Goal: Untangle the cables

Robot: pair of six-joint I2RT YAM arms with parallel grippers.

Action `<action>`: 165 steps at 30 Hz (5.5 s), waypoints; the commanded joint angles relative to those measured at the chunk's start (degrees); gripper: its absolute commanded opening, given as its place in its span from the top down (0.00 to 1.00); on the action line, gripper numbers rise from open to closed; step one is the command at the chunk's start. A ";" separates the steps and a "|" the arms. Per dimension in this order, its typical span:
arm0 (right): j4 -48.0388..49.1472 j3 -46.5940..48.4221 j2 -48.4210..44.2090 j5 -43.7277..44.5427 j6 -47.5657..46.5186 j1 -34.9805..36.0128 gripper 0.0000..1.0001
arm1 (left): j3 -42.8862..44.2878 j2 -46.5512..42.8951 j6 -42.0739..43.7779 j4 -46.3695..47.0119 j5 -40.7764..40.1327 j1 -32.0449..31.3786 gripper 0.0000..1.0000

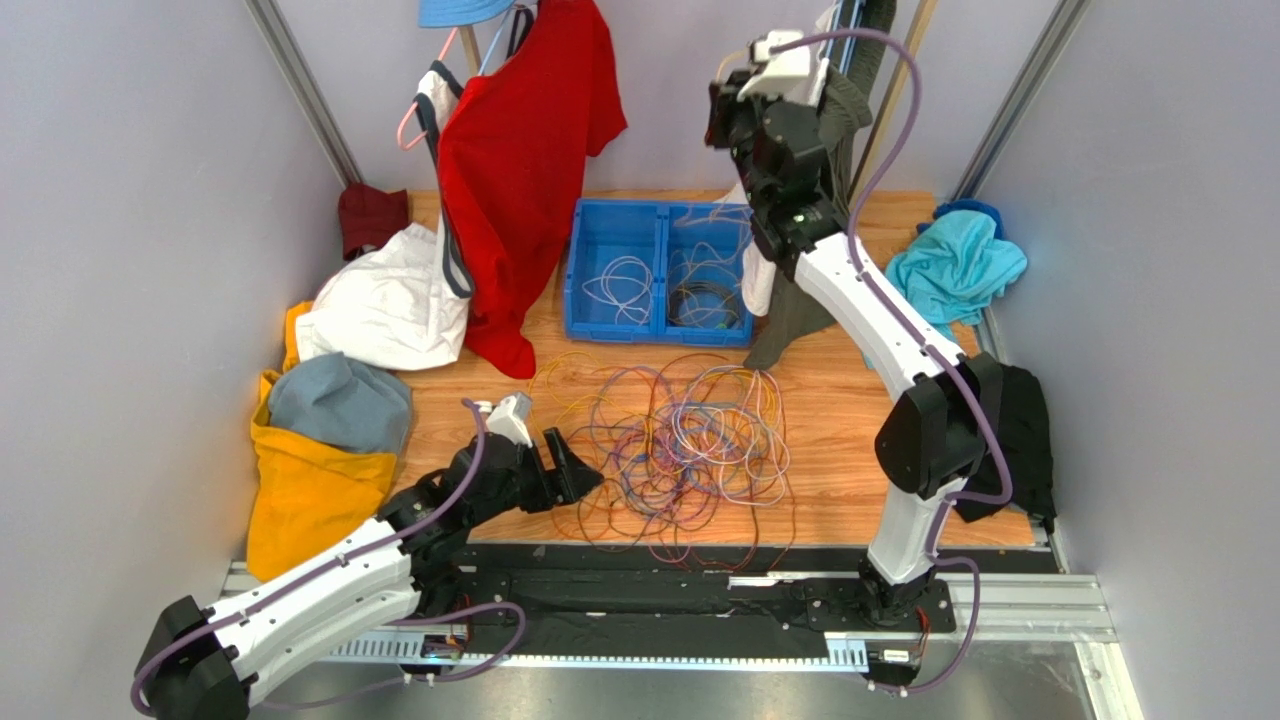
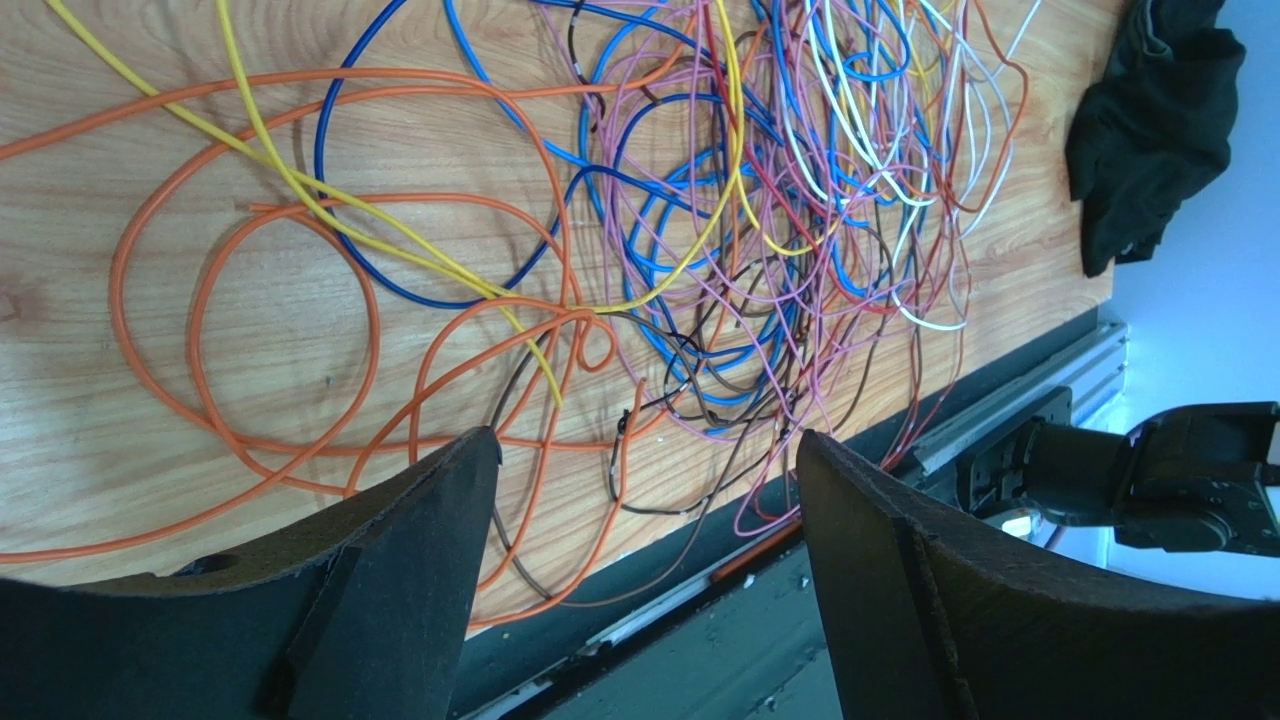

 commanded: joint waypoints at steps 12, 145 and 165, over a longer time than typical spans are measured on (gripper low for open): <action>-3.63 -16.27 -5.66 -2.41 8.56 1.07 1.00 | -0.56 1.36 0.28 5.78 2.01 -0.12 0.18; -35.64 -30.70 -36.32 7.45 6.63 45.81 1.00 | -0.47 -23.47 14.44 15.34 7.61 -0.21 0.05; -36.96 -29.36 -43.27 5.08 8.82 45.90 1.00 | 4.71 24.11 14.34 49.63 6.40 -14.18 0.12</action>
